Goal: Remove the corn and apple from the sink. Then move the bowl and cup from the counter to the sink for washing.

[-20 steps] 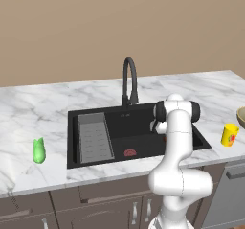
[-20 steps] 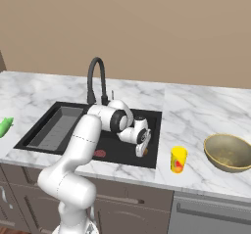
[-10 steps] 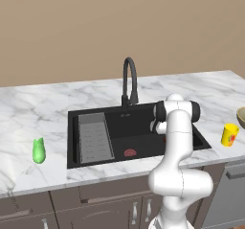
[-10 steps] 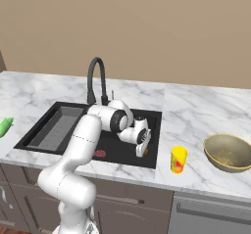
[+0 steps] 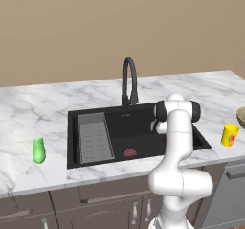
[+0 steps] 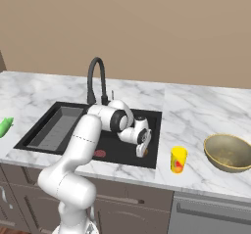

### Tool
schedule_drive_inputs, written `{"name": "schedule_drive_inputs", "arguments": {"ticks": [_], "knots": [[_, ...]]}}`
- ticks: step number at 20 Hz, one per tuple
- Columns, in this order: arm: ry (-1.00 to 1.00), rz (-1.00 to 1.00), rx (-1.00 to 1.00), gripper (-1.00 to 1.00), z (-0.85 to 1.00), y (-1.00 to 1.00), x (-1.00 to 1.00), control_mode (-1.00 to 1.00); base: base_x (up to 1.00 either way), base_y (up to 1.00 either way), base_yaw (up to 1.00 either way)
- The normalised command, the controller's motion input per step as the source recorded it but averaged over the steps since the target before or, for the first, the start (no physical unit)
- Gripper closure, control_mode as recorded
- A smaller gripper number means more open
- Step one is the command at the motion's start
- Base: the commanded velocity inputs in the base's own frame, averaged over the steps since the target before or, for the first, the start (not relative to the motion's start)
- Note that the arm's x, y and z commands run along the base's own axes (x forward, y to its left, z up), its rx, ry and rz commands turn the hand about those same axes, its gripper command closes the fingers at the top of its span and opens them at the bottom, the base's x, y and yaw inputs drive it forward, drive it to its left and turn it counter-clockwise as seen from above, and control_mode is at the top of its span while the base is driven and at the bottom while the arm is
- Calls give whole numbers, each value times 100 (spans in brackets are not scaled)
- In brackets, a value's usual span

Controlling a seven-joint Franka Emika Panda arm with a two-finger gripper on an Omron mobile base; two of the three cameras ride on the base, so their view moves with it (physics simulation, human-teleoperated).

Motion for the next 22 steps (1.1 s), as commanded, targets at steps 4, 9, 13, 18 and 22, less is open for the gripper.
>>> {"name": "schedule_drive_inputs", "arguments": {"ticks": [4, 9, 13, 18, 22], "knots": [[0, 0, 0, 100, 4, -3, -14, -100, 0, 0, 0], [0, 0, 0, 100, 11, 0, -15, -100, 0, 0, 0], [-1, 0, 0, 100, 19, 0, -10, -100, 0, 0, 0], [-2, 0, 0, 100, 22, 0, -13, -100, 0, 0, 0], [-6, 0, 1, 100, 24, 0, -16, -100, 0, 0, 0]]}}
